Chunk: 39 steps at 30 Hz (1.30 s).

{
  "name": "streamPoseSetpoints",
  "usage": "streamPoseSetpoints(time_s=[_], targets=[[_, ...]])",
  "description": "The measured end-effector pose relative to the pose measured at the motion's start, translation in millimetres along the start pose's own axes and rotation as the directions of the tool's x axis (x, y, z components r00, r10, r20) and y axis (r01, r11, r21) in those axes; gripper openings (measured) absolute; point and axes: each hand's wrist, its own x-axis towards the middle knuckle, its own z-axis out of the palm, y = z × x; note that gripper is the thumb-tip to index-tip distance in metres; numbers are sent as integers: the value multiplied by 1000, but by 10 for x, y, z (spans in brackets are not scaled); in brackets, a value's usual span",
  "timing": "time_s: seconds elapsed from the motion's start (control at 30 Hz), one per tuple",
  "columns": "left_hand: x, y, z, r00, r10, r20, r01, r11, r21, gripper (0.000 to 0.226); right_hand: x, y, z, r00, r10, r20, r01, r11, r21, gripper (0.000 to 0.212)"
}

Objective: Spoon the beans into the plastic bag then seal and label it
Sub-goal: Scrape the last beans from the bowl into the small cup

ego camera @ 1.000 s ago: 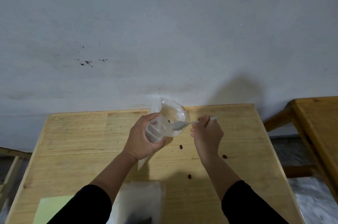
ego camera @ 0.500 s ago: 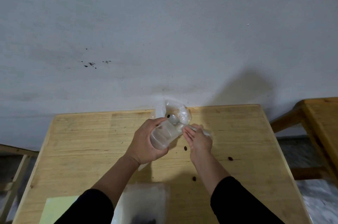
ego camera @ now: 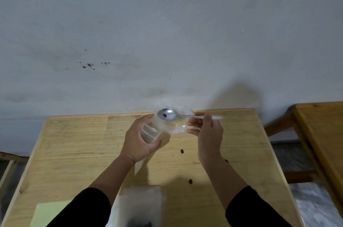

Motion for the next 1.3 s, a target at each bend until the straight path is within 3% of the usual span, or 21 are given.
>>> streamPoseSetpoints(time_s=[0.23, 0.33, 0.47, 0.7, 0.83, 0.9, 1.0, 1.1, 1.2, 1.3], targets=[[12, 102, -9, 1000, -9, 2, 9, 999, -41, 75, -106, 5, 45, 990, -125, 68, 136, 967, -214, 32], [11, 126, -7, 1000, -4, -3, 4, 999, -54, 74, -159, 19, 32, 948, -255, 189, 306, 891, -336, 29], [18, 163, -10, 1000, 10, -10, -10, 999, -52, 75, -190, -28, 9, 915, -327, 236, 393, 855, -338, 24], [-21, 207, -61, 998, 49, -37, -51, 997, -60, 75, -223, -111, -253, 949, -223, 221, 289, 896, -338, 6], [-96, 272, -96, 993, 106, -43, -108, 993, -48, 73, -346, -98, -489, 933, -91, 348, 297, 741, -602, 6], [-134, 274, -104, 991, 128, -39, -130, 990, -51, 74, -440, -57, -591, 930, -2, 367, 257, 716, -649, 7], [-198, 271, -102, 989, 140, -52, -143, 988, -62, 75, -578, 11, -736, 952, 18, 307, 156, 833, -532, 10], [-270, 303, -70, 988, 147, -55, -151, 985, -79, 79, -664, 119, -894, 989, 26, 147, 25, 942, -334, 10], [-343, 351, -24, 988, 145, -54, -150, 984, -97, 82, -615, 315, -1040, 993, 93, -67, -108, 953, -283, 10], [-419, 370, 43, 991, 110, -81, -119, 986, -116, 86, -479, 536, -1099, 979, 93, -180, -150, 929, -339, 13]])
